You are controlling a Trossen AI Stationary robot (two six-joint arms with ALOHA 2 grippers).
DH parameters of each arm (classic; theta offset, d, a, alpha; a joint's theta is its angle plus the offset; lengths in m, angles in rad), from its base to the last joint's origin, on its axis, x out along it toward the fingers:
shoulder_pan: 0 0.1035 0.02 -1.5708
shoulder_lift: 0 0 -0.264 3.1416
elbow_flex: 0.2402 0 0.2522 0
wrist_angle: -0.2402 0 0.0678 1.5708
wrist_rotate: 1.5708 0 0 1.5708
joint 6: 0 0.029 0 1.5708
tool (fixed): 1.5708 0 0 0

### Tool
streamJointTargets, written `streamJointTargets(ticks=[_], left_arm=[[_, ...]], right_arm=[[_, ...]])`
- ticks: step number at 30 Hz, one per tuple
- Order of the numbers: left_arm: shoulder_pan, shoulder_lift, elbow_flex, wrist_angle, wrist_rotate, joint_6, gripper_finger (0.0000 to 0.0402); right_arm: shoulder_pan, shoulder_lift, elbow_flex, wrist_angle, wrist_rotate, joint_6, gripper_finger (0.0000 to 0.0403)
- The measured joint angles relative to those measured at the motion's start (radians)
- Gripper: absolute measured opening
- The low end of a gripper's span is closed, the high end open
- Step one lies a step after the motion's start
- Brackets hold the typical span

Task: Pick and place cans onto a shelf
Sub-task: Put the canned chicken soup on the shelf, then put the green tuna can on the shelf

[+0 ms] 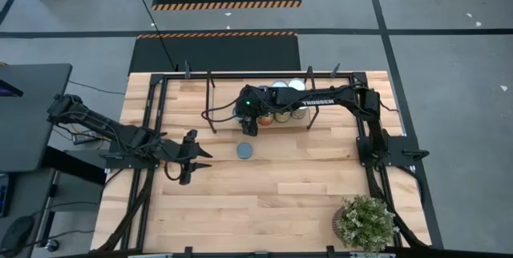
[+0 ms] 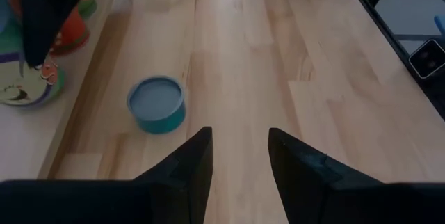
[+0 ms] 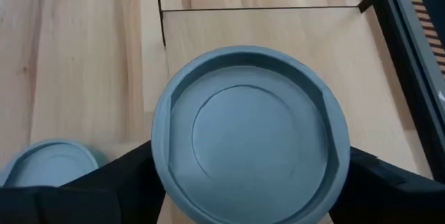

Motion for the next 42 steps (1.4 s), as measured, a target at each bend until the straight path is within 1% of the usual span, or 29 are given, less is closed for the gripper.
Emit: streamJointTargets(ticks=[5, 9, 11, 15, 21, 25, 30, 35, 36, 40, 42], left_arm=[[0.001, 0.0, 0.0, 0.014, 0.0, 0.008, 0.0146], [0.001, 0.0, 0.0, 0.013, 0.0, 0.008, 0.0146], [0.001, 0.0, 0.0, 0.014, 0.0, 0.008, 0.0146], [0.001, 0.0, 0.0, 0.013, 0.0, 0.008, 0.0146], [0.001, 0.001, 0.0, 0.009, 0.0, 0.008, 0.0146], [0.001, 0.001, 0.0, 0.009, 0.0, 0.008, 0.0146], [0.001, 0.001, 0.0, 0.009, 0.0, 0.011, 0.0146], [0.003, 0.001, 0.0, 0.014, -0.002, 0.027, 0.0146], [0.003, 0.001, 0.0, 0.015, -0.006, 0.027, 0.0146], [0.003, 0.001, 0.0, 0.021, -0.008, 0.027, 0.0146], [0.003, 0.001, 0.0, 0.026, -0.009, 0.026, 0.0146]], right_arm=[[-0.004, 0.0, 0.0, -0.01, 0.001, 0.001, 0.0356], [-0.003, 0.0, 0.0, -0.031, 0.055, 0.001, 0.0372], [-0.003, -0.001, 0.0, -0.035, 0.074, 0.001, 0.0374], [0.003, -0.002, 0.012, -0.055, 0.075, 0.001, 0.0375], [0.026, -0.003, 0.096, -0.148, 0.084, 0.0, 0.0374], [0.032, -0.006, 0.153, -0.153, 0.099, -0.002, 0.0374], [0.032, -0.005, 0.165, -0.124, 0.088, -0.017, 0.0374], [0.004, 0.026, 0.164, -0.057, 0.005, -0.04, 0.0374], [-0.001, 0.038, 0.165, -0.023, -0.004, -0.038, 0.0374], [-0.018, 0.065, 0.165, 0.038, -0.007, -0.041, 0.0374], [-0.022, 0.067, 0.164, 0.019, -0.005, -0.043, 0.0374]])
